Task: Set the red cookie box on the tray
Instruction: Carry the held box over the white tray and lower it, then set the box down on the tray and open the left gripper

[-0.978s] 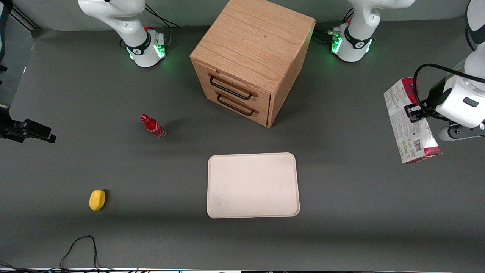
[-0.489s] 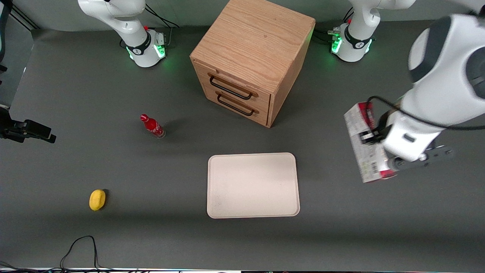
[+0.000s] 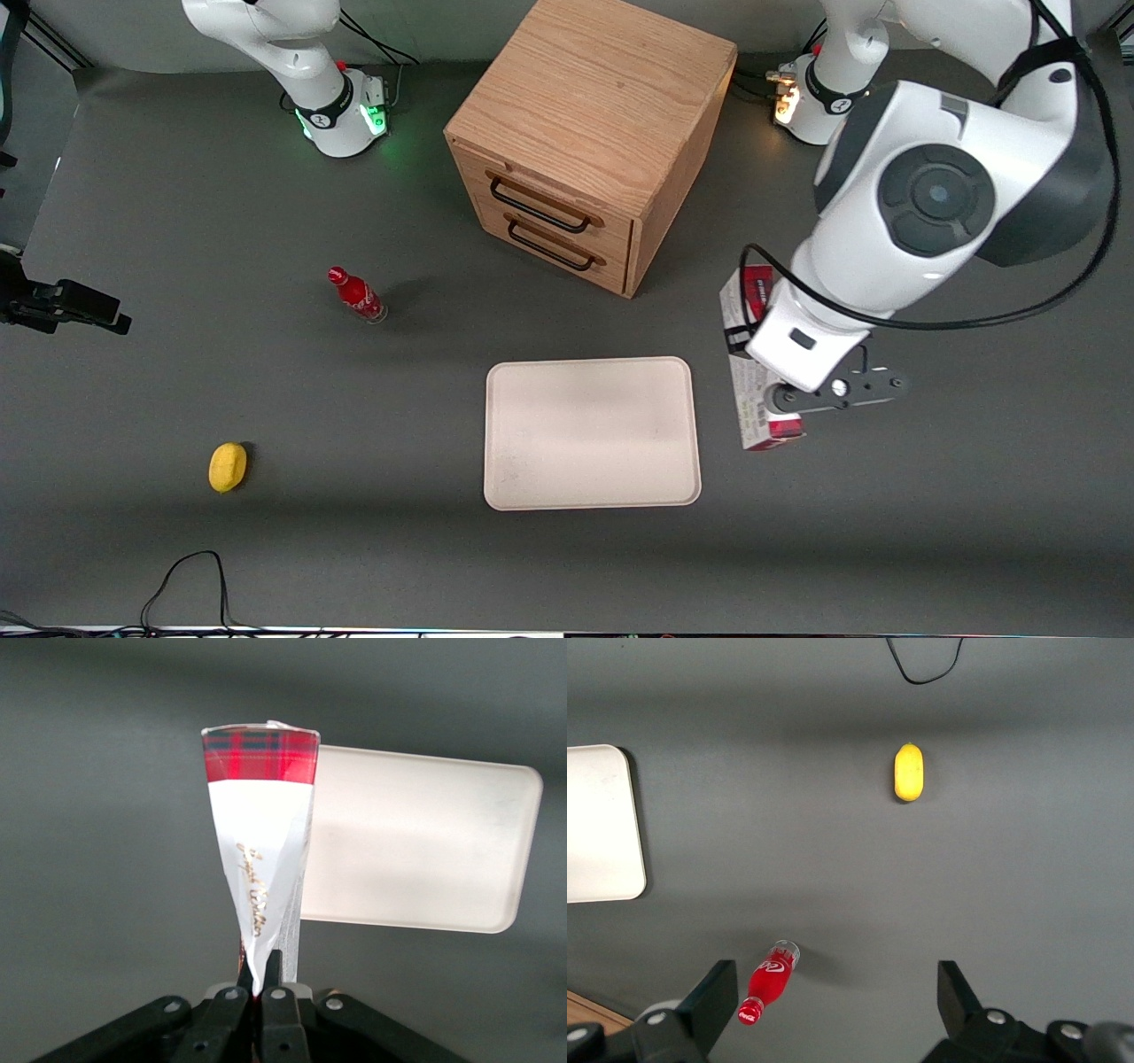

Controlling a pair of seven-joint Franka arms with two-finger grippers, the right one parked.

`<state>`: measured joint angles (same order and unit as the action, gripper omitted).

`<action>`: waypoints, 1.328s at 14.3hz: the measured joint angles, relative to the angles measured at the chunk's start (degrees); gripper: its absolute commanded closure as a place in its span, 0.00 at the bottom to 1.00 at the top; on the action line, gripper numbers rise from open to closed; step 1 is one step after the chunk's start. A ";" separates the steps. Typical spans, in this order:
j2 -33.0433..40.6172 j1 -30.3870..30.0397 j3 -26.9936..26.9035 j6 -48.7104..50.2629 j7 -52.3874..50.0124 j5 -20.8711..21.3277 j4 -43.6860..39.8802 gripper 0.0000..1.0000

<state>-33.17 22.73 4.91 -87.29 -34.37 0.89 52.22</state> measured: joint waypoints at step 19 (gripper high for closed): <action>-18.65 4.16 -0.87 -20.40 2.01 1.70 6.73 1.00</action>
<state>-51.83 26.90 4.04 -107.69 -32.36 2.59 58.95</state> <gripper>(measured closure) 0.978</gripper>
